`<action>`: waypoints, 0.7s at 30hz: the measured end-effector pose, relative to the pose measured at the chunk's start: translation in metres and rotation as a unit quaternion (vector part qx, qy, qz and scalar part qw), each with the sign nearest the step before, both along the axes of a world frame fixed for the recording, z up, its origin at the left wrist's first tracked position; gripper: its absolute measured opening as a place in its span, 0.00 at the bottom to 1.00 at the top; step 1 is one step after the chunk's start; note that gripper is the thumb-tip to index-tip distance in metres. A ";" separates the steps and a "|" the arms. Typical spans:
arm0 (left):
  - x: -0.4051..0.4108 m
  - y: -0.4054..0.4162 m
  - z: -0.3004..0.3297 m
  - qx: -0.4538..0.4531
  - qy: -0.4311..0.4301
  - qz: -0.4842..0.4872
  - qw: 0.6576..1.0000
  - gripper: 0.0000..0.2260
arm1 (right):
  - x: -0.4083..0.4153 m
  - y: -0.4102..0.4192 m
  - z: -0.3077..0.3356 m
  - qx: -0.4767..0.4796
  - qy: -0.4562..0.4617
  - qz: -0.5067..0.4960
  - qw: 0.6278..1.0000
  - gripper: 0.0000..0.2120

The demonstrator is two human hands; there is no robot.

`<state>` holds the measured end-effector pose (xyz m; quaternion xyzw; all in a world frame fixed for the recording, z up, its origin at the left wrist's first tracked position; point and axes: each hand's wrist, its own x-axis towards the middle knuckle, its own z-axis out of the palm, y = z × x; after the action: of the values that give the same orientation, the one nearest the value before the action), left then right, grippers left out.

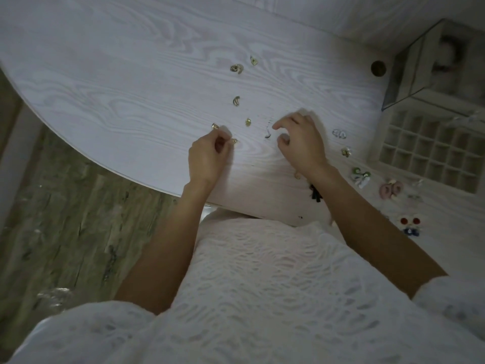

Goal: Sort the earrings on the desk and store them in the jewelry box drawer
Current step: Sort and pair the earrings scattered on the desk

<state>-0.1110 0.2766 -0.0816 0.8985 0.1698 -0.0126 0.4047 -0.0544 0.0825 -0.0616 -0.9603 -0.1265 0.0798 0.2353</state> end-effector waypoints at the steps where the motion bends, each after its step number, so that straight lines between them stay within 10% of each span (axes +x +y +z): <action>1: -0.001 0.001 -0.001 0.001 -0.002 -0.005 1.000 0.04 | 0.004 0.005 0.001 0.003 0.000 0.008 1.000 0.13; 13: -0.005 0.011 -0.013 0.237 -0.196 -0.135 0.942 0.06 | 0.033 0.064 -0.005 0.000 0.078 0.005 0.997 0.13; 21: -0.010 0.005 -0.020 0.198 -0.191 -0.136 0.952 0.04 | 0.012 0.049 -0.005 0.093 0.069 0.008 0.993 0.03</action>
<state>-0.1206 0.2820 -0.1017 0.9607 -0.0358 0.1379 0.2382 -0.0427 0.1313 -0.0671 -0.9255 -0.1243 0.1359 0.3308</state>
